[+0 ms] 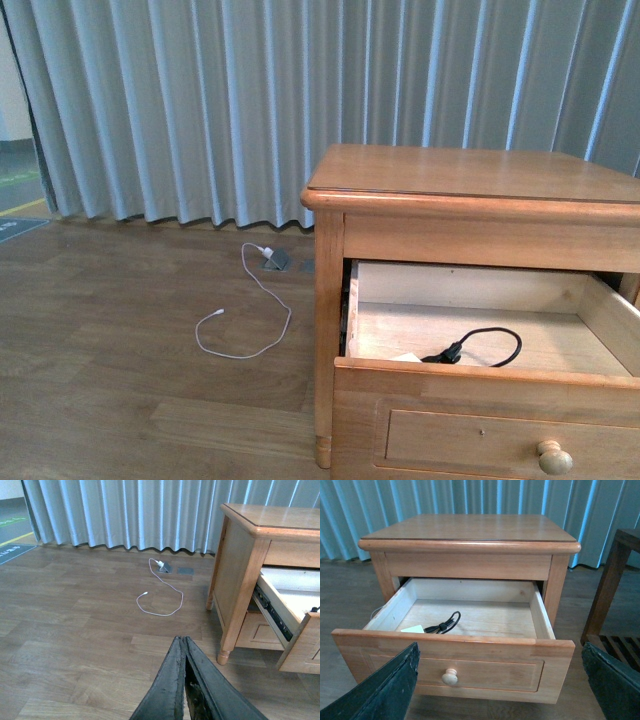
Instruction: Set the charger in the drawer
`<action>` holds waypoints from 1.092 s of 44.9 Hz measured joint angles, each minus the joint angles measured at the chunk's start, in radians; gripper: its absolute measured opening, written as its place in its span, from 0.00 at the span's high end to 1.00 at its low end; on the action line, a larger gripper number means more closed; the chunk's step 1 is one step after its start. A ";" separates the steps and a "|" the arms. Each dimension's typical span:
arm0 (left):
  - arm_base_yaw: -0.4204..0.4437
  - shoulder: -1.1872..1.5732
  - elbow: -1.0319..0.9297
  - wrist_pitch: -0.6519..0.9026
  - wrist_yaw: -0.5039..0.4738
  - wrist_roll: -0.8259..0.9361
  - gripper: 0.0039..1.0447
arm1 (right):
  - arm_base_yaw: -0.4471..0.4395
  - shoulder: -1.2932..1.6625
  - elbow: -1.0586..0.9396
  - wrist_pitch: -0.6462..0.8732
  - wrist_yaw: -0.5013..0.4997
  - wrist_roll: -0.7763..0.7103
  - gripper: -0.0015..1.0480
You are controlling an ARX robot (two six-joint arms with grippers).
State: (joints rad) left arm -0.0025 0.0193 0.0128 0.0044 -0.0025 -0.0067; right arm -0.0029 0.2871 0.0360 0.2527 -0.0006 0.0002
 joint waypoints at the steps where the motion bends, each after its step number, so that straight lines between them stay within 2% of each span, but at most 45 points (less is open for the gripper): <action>1: 0.000 -0.007 0.000 -0.002 0.000 0.000 0.96 | 0.000 0.000 0.000 0.000 0.000 0.000 0.08; 15: 0.000 -0.015 0.000 -0.004 0.000 -0.001 0.96 | 0.000 0.000 0.000 0.000 0.000 0.000 0.08; 19: 0.000 -0.015 0.000 -0.004 0.000 0.000 0.81 | 0.003 0.001 0.001 -0.008 0.010 -0.002 0.08; 21: 0.000 -0.015 0.000 -0.004 0.000 0.000 0.73 | 0.022 0.006 0.024 -0.103 0.049 -0.013 0.08; 24: 0.000 -0.015 0.000 -0.004 0.000 0.000 0.62 | 0.049 0.035 0.048 -0.193 0.053 -0.012 0.08; 28: 0.000 -0.015 0.000 -0.004 0.000 0.000 0.49 | 0.088 0.116 0.061 -0.221 0.035 -0.007 0.08; 32: 0.000 -0.015 0.000 -0.004 0.000 0.000 0.37 | 0.113 0.213 0.084 -0.206 0.023 0.013 0.08; 41: 0.000 -0.015 0.000 -0.004 0.000 0.000 0.06 | 0.170 0.504 0.137 -0.053 0.001 0.051 0.08; 49: 0.000 -0.015 0.000 -0.004 0.000 0.002 0.06 | 0.208 0.775 0.198 0.131 0.011 0.050 0.08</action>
State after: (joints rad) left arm -0.0029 0.0044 0.0124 0.0006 -0.0025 -0.0048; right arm 0.2050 1.0622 0.2337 0.3836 0.0101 0.0498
